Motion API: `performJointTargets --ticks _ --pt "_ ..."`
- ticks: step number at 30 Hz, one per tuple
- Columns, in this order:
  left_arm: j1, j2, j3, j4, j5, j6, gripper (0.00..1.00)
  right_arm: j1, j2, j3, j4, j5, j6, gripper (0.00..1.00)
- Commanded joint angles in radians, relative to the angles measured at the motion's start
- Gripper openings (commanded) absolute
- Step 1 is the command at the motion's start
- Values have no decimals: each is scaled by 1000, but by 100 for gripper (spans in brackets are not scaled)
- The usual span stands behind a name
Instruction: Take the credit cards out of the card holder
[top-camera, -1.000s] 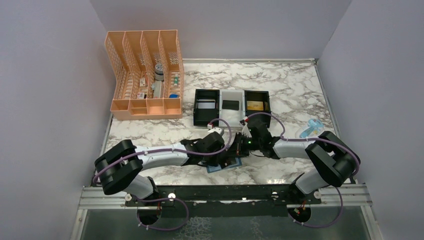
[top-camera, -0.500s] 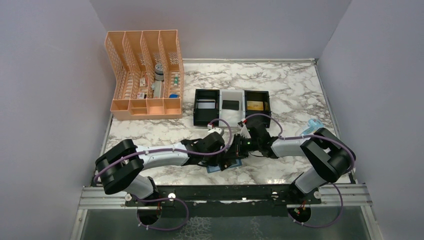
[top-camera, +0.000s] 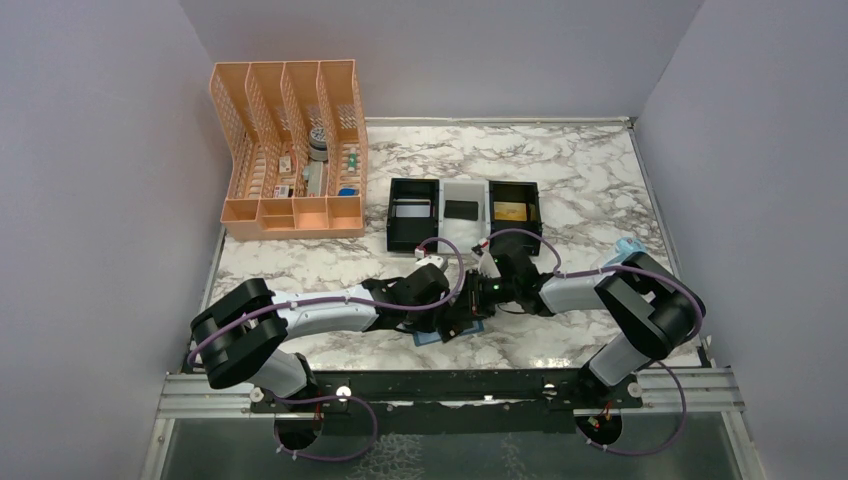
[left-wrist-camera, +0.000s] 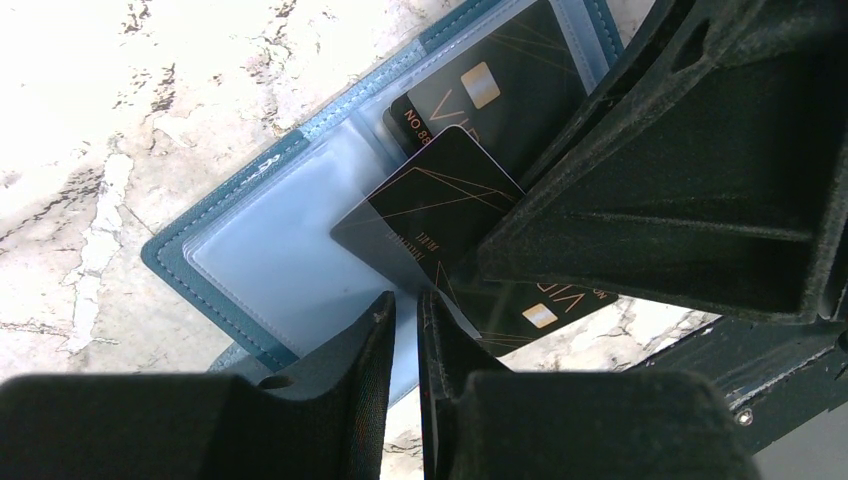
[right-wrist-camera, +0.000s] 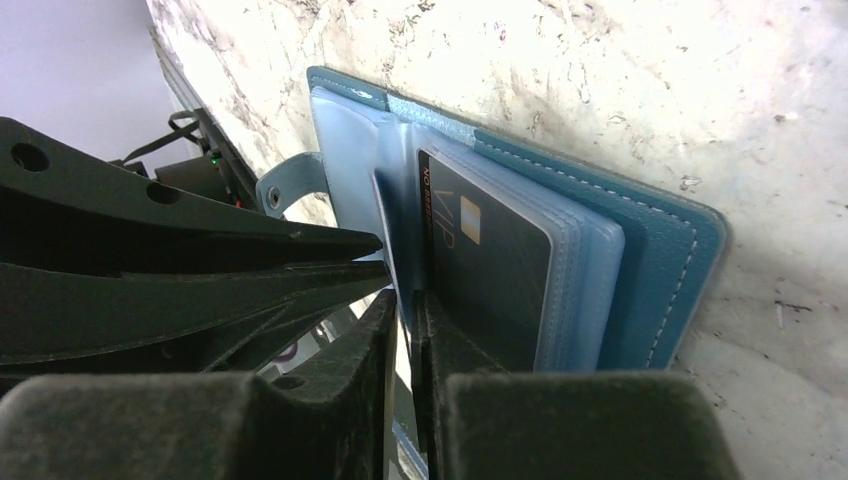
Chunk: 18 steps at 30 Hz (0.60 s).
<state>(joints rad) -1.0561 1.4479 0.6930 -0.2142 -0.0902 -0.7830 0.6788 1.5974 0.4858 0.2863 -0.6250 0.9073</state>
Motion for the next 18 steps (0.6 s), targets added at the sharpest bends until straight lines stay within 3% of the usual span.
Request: performJointTargets --ticks 1,5,12,18 --pt "-5 4 -17 -28 -15 1 17 -1 0 22 -21 -4 -36 8" --pt "-5 -2 -19 -31 -16 -1 17 -1 -58 26 -83 66 -53 1" --pt "-5 -75 -35 -36 -38 -2 17 -2 -290 14 -237 321 -77 1" --pt "-5 -189 -48 -30 -56 8 24 -1 -420 19 -285 429 -129 1"
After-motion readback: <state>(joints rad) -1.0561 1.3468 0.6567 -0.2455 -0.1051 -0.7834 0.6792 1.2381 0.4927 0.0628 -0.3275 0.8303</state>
